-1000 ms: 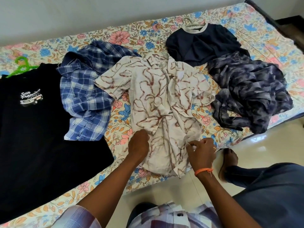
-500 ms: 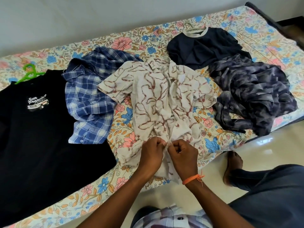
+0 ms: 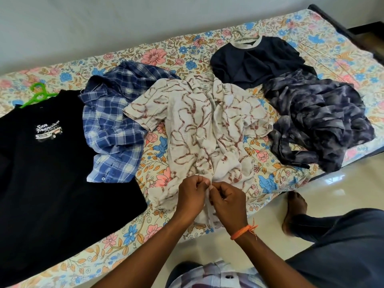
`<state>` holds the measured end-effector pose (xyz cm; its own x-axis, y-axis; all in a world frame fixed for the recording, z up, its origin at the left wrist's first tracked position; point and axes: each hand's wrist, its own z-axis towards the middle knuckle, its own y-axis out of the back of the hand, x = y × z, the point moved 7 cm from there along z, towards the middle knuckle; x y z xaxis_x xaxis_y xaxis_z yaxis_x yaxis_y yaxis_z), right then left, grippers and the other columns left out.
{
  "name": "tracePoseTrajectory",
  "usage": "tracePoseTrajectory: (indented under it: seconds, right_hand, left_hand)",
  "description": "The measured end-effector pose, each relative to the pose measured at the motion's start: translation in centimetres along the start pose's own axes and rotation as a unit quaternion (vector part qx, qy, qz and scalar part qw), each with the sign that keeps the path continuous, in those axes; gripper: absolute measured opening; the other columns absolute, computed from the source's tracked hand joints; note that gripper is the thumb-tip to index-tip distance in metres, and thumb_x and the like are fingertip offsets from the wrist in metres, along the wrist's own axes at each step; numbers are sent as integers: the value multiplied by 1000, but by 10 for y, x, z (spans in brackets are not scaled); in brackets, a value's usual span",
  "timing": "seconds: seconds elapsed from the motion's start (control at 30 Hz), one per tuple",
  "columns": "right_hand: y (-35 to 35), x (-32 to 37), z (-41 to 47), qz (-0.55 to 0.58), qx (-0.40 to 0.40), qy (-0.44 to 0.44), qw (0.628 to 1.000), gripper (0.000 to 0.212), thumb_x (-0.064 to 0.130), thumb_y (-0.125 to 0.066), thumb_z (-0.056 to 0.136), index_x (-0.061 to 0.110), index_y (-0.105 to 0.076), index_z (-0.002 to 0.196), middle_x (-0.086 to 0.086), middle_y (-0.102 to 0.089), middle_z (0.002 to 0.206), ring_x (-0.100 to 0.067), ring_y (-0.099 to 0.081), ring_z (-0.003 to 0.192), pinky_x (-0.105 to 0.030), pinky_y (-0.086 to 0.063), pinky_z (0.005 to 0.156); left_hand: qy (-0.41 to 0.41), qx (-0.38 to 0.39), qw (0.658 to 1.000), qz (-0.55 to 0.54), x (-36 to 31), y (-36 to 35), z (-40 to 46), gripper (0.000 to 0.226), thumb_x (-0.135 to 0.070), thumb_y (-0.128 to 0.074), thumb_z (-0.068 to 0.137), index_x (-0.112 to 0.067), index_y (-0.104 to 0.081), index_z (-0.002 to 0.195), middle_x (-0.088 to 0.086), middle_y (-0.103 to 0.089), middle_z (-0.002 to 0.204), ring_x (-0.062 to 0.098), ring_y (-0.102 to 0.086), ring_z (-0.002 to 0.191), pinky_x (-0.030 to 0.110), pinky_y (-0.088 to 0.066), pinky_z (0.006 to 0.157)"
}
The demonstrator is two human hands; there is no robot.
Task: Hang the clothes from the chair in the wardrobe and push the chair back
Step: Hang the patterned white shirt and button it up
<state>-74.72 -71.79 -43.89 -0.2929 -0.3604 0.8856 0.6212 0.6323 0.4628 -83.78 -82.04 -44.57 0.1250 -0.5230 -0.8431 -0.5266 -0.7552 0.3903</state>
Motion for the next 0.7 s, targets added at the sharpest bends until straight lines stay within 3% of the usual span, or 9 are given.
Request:
tracePoseTrajectory:
  seconds: [0.1, 0.27, 0.4, 0.47, 0.53, 0.6, 0.7]
  right_hand:
    - [-2, -2, -2, 54, 9, -46, 997, 22, 8, -63, 90, 17, -76, 75, 6, -71, 65, -13, -69, 61, -41, -58, 59]
    - [3, -4, 2, 36, -10, -22, 999, 11, 9, -76, 84, 17, -77, 76, 9, -71, 66, -8, -67, 60, -37, -57, 57]
    - [4, -5, 4, 10, -26, -9, 1000, 12, 15, -79, 82, 15, -75, 71, 11, -68, 61, -6, -64, 56, -30, -53, 53]
    - [5, -2, 5, -12, -40, 16, 999, 18, 25, -74, 82, 15, -72, 68, 12, -64, 58, -6, -62, 55, -20, -47, 51]
    - [6, 0, 5, -39, -50, 31, 997, 26, 35, -65, 81, 15, -70, 65, 11, -62, 55, -7, -60, 54, -17, -43, 49]
    - [4, -2, 5, -43, -44, 27, 998, 21, 30, -71, 83, 14, -73, 70, 11, -65, 59, -1, -62, 57, -11, -43, 52]
    - [5, -4, 5, -28, -48, 15, 998, 7, 14, -80, 81, 15, -75, 75, 13, -67, 64, 3, -64, 63, -5, -43, 57]
  left_hand:
    - [10, -7, 1000, -13, -1, 1, 0, 26, -21, -59, 95, -11, -72, 74, -4, -65, 60, 8, -59, 57, 27, -48, 61]
    - [28, 17, 999, -29, 2, -3, 2, 26, -21, -60, 95, -12, -72, 74, -1, -65, 60, 6, -56, 53, 27, -47, 59]
    - [42, 36, 996, -73, 5, -2, 4, 42, -24, -62, 95, -16, -60, 54, -1, -49, 48, 9, -41, 43, 26, -36, 52]
    - [37, 62, 992, -101, 1, -3, 3, 29, -27, -69, 91, -19, -71, 63, -3, -65, 56, 9, -59, 50, 26, -49, 55]
    - [30, 73, 992, -104, 0, -3, 4, 13, -26, -74, 87, -16, -78, 79, 0, -75, 72, 14, -73, 69, 27, -59, 70]
    - [40, 64, 990, -115, 5, -3, 8, 10, -18, -72, 88, -14, -77, 80, 4, -76, 76, 18, -74, 76, 31, -59, 76]
    - [138, 77, 963, -219, 13, -8, 9, 10, -6, -68, 89, -5, -74, 80, 12, -74, 75, 21, -71, 71, 33, -59, 72]
